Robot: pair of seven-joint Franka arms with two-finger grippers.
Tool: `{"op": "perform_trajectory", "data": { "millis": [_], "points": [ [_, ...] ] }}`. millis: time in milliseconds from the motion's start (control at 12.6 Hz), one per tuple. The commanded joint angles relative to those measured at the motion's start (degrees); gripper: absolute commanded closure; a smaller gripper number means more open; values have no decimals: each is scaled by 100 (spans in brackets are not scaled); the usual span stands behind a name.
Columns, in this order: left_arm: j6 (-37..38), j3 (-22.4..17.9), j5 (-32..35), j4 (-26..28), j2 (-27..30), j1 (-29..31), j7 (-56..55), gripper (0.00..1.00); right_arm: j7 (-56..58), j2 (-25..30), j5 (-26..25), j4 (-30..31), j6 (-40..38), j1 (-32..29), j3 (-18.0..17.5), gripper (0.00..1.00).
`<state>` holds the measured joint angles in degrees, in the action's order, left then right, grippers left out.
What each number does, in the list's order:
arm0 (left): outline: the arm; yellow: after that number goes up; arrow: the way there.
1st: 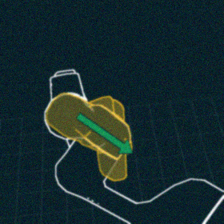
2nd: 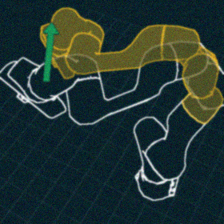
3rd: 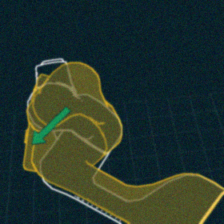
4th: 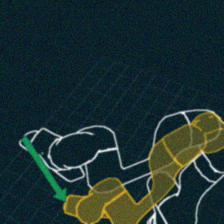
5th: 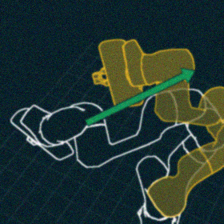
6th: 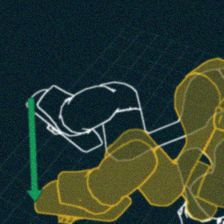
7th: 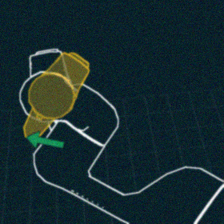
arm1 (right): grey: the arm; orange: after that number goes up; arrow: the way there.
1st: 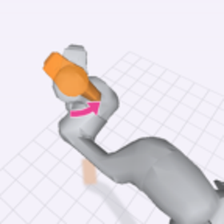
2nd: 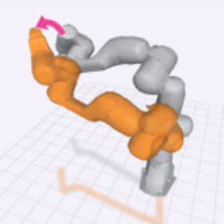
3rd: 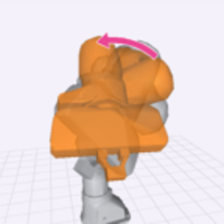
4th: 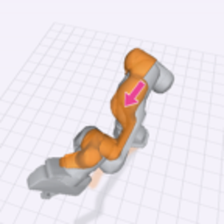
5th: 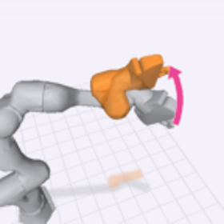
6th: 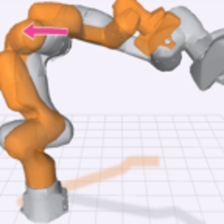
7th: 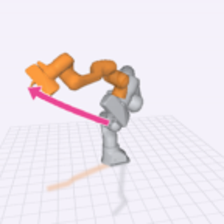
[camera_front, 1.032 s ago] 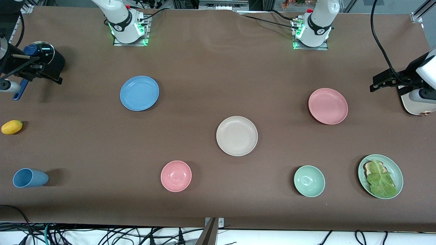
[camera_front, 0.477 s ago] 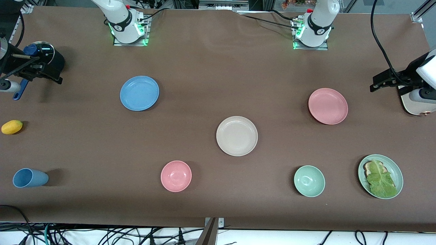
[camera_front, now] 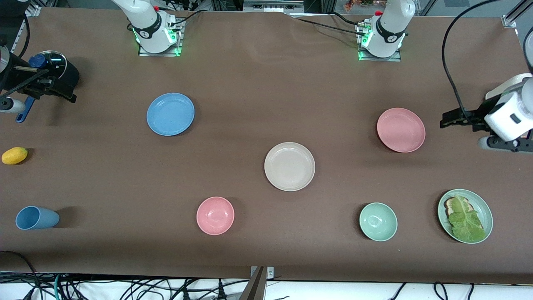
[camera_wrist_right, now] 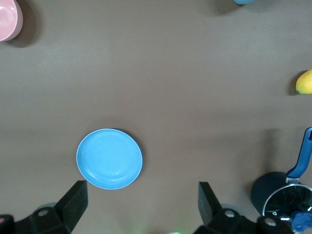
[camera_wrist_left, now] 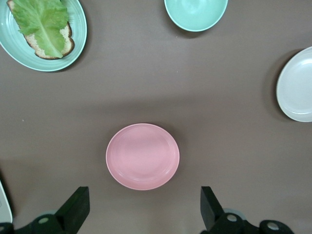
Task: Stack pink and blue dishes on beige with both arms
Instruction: 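Move the left gripper toward the rim of the pink plate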
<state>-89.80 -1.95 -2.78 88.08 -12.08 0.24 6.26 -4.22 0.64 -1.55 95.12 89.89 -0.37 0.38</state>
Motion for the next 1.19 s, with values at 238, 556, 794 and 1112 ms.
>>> {"op": "perform_trajectory", "data": {
  "millis": [238,556,794,1112],
  "points": [
    [-335,28,-503,208,-426,730,811,0,26,6,76,-125,-200,-7,6,0],
    [-854,-34,-900,1025,-182,1004,1422,0,26,-2,76,-125,-200,-7,6,0],
    [-1758,-69,-944,2333,547,1004,1580,0,26,-2,76,-125,-200,-7,6,0],
    [-2302,-429,-1479,3195,855,1022,2343,0,26,-2,76,-125,-217,-7,6,0]
  ]
}}
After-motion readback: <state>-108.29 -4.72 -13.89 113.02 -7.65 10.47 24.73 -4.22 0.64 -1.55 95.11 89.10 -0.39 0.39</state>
